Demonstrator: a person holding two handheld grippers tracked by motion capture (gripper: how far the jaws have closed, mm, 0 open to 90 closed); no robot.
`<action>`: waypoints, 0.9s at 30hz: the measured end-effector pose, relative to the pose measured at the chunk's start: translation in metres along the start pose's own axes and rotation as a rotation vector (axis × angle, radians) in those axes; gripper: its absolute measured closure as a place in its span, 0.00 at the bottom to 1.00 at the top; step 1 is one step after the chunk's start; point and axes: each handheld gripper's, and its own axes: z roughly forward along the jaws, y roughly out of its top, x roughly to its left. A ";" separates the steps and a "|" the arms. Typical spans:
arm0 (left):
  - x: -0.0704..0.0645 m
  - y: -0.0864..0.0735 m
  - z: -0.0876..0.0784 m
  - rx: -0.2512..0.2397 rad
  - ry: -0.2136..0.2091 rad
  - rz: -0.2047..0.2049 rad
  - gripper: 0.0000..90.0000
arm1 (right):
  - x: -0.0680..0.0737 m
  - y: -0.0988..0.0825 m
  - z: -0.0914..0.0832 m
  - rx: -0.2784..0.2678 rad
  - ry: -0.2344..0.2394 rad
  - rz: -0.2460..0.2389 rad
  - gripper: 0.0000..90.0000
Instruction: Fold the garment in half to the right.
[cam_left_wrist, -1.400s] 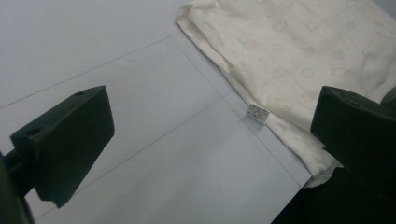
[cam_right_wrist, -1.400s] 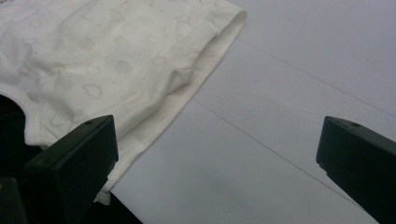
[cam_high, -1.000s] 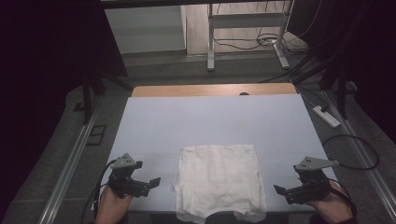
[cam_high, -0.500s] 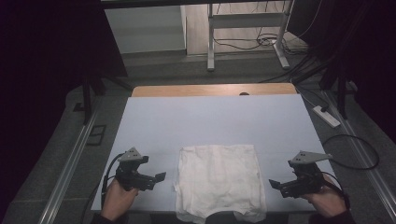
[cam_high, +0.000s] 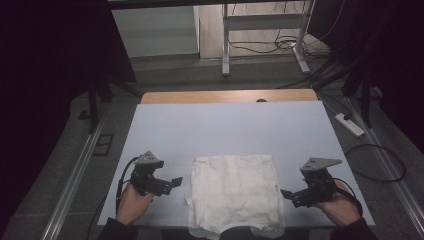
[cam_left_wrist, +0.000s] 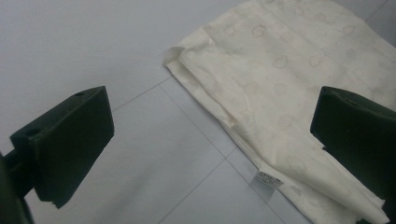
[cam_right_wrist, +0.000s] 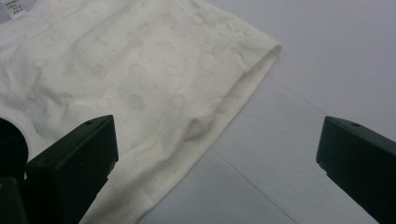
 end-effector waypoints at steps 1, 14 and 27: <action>0.001 0.001 0.002 0.003 0.004 0.005 0.00 | 0.001 0.001 0.001 0.000 0.004 0.002 0.00; 0.006 0.020 0.022 0.019 -0.004 0.019 0.00 | -0.003 0.017 0.018 0.002 0.035 -0.003 0.00; 0.012 0.038 0.047 0.066 0.011 0.048 0.00 | -0.017 0.031 0.036 0.011 0.007 0.001 0.00</action>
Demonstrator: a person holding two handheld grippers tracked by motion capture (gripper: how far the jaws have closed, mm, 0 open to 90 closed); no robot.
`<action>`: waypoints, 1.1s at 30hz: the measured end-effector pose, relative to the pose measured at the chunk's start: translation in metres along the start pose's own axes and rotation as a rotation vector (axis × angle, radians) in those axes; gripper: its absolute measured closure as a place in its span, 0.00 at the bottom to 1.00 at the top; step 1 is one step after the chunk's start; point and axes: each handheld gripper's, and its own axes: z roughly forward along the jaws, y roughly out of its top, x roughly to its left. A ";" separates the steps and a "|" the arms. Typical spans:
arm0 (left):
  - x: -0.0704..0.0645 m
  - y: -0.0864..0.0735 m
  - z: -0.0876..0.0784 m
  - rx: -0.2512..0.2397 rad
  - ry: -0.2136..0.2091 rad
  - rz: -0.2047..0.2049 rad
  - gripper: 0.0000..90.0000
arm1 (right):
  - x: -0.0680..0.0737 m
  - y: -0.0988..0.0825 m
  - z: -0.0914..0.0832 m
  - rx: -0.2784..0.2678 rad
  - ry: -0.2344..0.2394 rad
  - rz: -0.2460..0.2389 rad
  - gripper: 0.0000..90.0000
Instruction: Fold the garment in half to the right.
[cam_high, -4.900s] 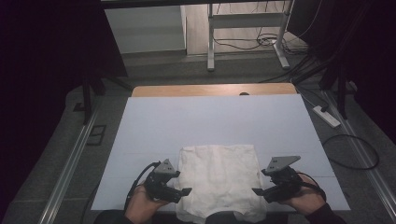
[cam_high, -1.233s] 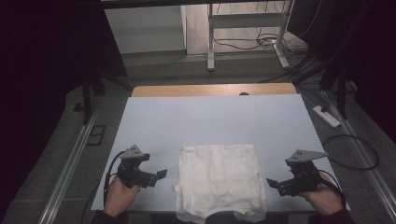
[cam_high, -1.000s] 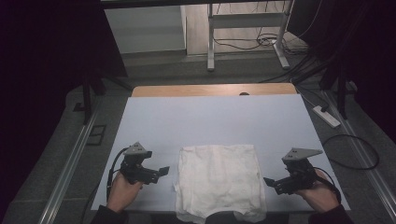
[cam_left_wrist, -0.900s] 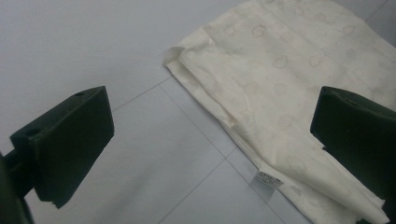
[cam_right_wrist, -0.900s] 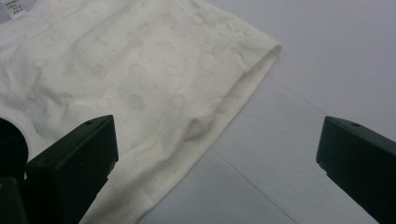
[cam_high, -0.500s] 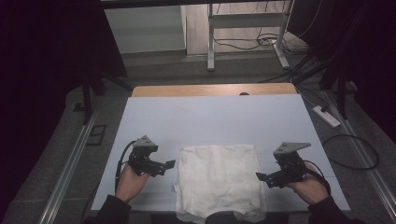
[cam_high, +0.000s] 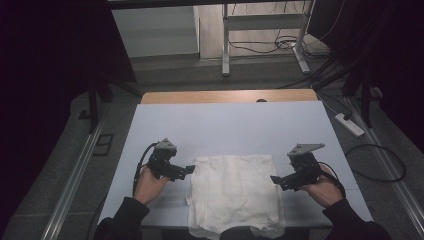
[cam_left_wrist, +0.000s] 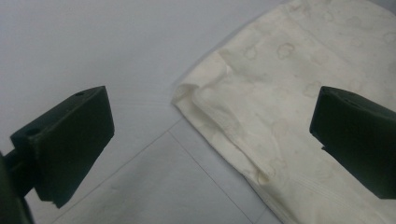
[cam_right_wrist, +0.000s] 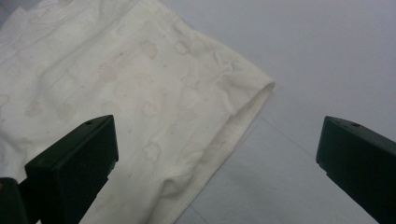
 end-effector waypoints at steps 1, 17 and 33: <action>0.001 0.001 0.001 0.002 0.001 0.001 0.00 | -0.001 0.001 0.002 -0.003 0.000 0.000 0.00; 0.011 0.013 0.018 0.021 0.012 0.006 0.00 | -0.024 0.022 0.027 0.023 -0.021 0.050 0.00; 0.019 0.028 0.039 0.057 0.030 0.019 0.00 | -0.038 0.042 0.046 0.044 -0.019 0.054 0.00</action>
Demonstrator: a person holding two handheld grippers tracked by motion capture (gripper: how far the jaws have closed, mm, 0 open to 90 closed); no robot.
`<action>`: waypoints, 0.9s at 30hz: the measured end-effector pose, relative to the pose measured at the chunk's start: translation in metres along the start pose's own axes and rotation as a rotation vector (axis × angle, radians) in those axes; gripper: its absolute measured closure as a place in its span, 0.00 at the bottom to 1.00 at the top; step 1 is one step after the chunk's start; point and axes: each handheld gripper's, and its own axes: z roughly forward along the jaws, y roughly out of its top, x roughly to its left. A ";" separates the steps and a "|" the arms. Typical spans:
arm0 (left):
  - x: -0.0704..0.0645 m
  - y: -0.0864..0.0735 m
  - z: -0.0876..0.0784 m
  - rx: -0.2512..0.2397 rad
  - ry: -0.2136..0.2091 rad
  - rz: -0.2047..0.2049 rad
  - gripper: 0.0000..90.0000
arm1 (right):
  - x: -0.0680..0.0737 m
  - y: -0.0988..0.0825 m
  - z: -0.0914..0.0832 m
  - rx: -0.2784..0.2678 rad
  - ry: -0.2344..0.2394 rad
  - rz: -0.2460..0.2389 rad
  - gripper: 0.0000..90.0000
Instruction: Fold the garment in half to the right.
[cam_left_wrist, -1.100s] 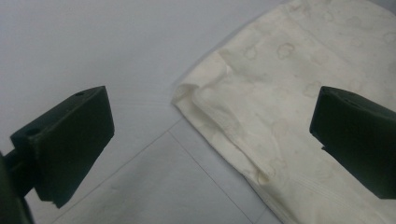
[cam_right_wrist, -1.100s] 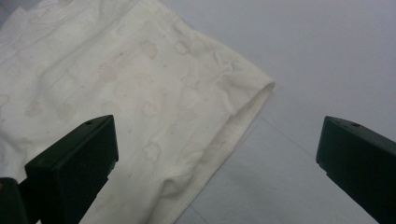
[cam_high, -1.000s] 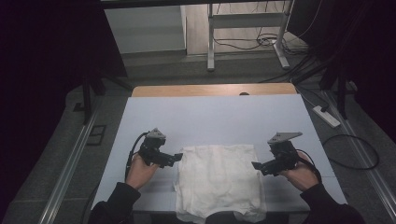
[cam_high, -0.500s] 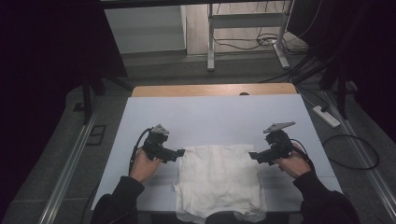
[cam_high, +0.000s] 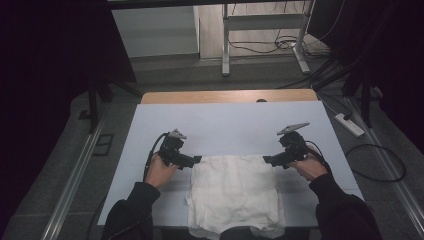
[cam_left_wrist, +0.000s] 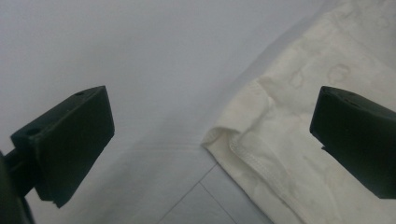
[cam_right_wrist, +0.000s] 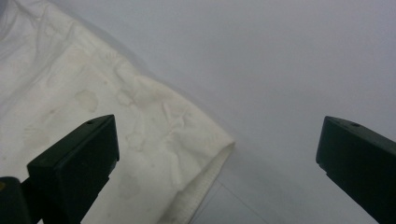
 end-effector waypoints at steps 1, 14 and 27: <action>0.000 0.001 0.001 0.004 0.001 0.005 0.00 | -0.001 0.001 0.001 0.000 0.000 -0.004 0.00; 0.001 0.011 0.015 0.004 -0.003 0.006 0.00 | -0.002 0.021 0.015 0.038 -0.049 -0.012 0.00; 0.009 -0.002 0.026 0.066 0.061 0.009 0.00 | -0.009 0.010 0.032 0.088 -0.072 -0.034 0.00</action>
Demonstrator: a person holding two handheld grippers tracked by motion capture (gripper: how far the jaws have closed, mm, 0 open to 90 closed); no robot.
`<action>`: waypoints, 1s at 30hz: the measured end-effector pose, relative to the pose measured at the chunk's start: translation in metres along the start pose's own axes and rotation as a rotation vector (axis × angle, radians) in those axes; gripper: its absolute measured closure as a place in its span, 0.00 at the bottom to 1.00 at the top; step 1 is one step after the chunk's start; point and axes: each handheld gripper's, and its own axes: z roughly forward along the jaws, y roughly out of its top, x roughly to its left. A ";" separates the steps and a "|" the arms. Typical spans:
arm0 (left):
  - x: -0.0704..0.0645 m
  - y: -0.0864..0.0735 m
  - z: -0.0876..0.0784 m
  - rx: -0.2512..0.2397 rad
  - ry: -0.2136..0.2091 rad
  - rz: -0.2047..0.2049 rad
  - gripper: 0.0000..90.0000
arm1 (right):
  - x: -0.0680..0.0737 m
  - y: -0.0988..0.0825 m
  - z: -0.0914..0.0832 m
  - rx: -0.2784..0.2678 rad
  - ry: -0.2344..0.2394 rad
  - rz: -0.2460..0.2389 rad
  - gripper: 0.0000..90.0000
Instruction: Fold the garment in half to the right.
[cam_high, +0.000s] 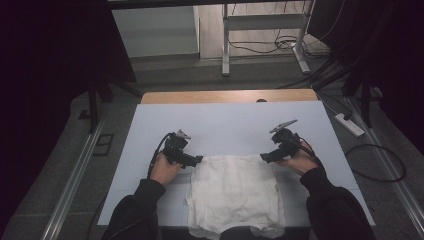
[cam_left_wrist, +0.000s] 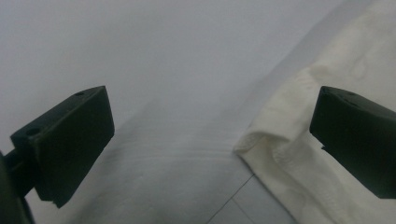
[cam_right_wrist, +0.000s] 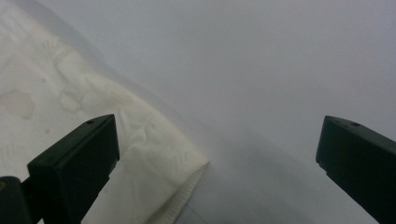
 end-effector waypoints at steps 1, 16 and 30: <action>0.001 -0.001 0.001 0.008 0.004 0.002 0.00 | -0.001 -0.001 0.001 -0.005 0.008 -0.002 0.00; 0.000 -0.008 0.013 0.047 0.053 0.001 0.00 | -0.010 -0.014 0.025 0.077 0.003 0.015 0.00; -0.014 -0.003 0.004 0.072 -0.005 0.073 0.42 | 0.001 -0.014 0.014 0.051 0.061 -0.060 0.43</action>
